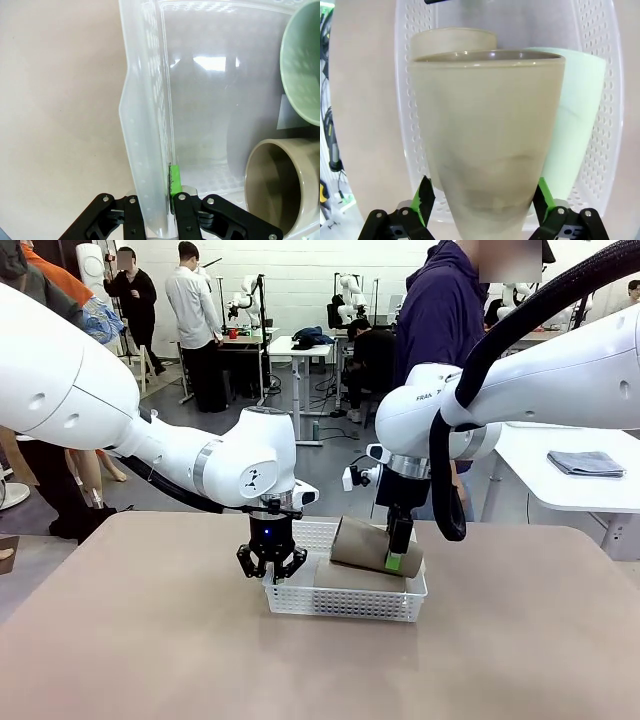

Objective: Clean and organize the cups into the basket.
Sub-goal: Pick up the Reusable plastic cup from the right side of the table and stack it inside the Organizing basket in the center of the table.

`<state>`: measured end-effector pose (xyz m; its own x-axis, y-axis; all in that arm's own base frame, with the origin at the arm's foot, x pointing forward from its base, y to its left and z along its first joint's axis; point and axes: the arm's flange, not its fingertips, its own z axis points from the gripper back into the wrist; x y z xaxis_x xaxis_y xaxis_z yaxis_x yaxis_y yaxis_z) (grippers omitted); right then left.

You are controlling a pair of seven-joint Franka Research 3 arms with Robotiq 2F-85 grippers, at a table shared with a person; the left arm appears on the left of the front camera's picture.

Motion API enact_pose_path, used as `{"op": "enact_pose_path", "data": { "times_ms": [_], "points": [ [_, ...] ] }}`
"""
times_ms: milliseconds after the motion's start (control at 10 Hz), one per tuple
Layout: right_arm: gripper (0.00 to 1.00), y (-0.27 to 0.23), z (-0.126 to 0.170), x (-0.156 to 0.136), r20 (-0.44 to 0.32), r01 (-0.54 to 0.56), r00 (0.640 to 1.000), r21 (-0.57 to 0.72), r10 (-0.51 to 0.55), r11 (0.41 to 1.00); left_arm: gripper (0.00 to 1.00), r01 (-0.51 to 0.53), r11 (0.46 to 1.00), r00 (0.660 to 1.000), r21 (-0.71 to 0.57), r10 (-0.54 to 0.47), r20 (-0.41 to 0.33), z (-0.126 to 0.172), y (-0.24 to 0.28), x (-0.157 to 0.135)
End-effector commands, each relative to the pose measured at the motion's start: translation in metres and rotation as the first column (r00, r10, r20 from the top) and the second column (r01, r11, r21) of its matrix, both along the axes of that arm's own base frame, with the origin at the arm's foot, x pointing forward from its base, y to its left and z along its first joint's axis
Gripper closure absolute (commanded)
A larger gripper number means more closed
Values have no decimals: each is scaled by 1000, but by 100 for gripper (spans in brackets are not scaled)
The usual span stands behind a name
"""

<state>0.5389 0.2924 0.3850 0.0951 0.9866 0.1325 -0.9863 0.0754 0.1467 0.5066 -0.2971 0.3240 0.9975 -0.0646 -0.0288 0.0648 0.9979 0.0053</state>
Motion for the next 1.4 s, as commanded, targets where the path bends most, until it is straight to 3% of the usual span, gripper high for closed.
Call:
{"op": "enact_pose_path", "data": {
  "times_ms": [0, 100, 300, 600, 900, 1300],
  "points": [
    [0, -5, -2, -11, 18, -5, 1000, 47, 4, 999, 100, 10, 1000, 1000, 5, -10, -3, -1, 2, -2],
    [0, -7, 6, -14, 40, -5, 999, 61, 2, 998, 100, 10, 1000, 1000, 5, -10, -3, -1, 2, -2],
    [0, -36, 56, -26, 151, -44, 988, 218, 10, 975, 100, 10, 1000, 1000, 5, -10, -3, -1, 2, -2],
    [0, -131, 107, -64, 210, -140, 977, 529, 30, 837, 100, 10, 1000, 1000, 5, -10, -3, -1, 2, -2],
    [0, -203, 97, -94, 241, -172, 971, 691, 1, 702, 100, 10, 1000, 1000, 5, -10, -3, -1, 2, -2],
    [0, -281, 54, -117, 252, -179, 966, 823, -63, 539, 100, 10, 1000, 1000, 5, -10, -3, -1, 2, -2]
  ]
}}
